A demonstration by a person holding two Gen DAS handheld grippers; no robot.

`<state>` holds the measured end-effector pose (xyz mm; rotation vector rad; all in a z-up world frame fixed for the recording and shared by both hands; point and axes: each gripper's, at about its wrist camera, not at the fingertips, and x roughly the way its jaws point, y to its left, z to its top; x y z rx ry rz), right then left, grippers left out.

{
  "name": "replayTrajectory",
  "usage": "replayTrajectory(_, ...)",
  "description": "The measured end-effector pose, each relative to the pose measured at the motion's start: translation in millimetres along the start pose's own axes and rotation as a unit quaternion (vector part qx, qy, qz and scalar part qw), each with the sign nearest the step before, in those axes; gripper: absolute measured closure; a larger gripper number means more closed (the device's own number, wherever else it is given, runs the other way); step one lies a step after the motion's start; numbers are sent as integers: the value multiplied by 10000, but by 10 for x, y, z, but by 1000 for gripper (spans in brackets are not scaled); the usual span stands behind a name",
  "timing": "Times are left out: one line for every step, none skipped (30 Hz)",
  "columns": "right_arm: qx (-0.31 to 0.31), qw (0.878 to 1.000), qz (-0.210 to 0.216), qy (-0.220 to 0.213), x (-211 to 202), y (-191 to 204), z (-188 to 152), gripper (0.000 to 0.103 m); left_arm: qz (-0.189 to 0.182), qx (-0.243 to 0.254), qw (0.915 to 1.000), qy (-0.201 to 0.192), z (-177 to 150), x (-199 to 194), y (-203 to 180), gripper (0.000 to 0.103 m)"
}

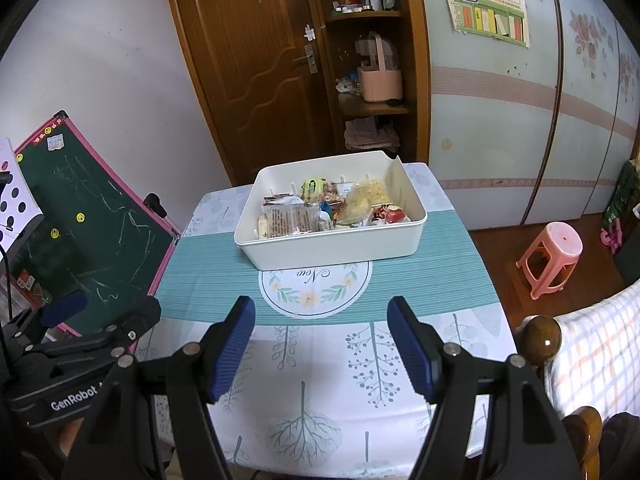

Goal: Organize snacks

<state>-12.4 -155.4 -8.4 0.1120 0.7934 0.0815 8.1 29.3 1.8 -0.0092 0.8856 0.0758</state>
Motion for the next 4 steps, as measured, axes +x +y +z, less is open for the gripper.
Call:
replayTrajectory(10, 10000, 0, 9, 3, -6, 4, 34, -5, -3, 10000, 22, -1, 1, 8, 0)
replayTrajectory(27, 10000, 7, 14, 3, -7, 0, 34, -11, -9, 10000, 47, -1, 5, 12, 0)
replayTrajectory(57, 10000, 13, 25, 5, -12, 2, 34, -17, -15, 10000, 79, 2, 8, 20, 0)
replayTrajectory(65, 10000, 12, 26, -2, -17, -1, 34, -15, -12, 10000, 82, -16, 1, 20, 0)
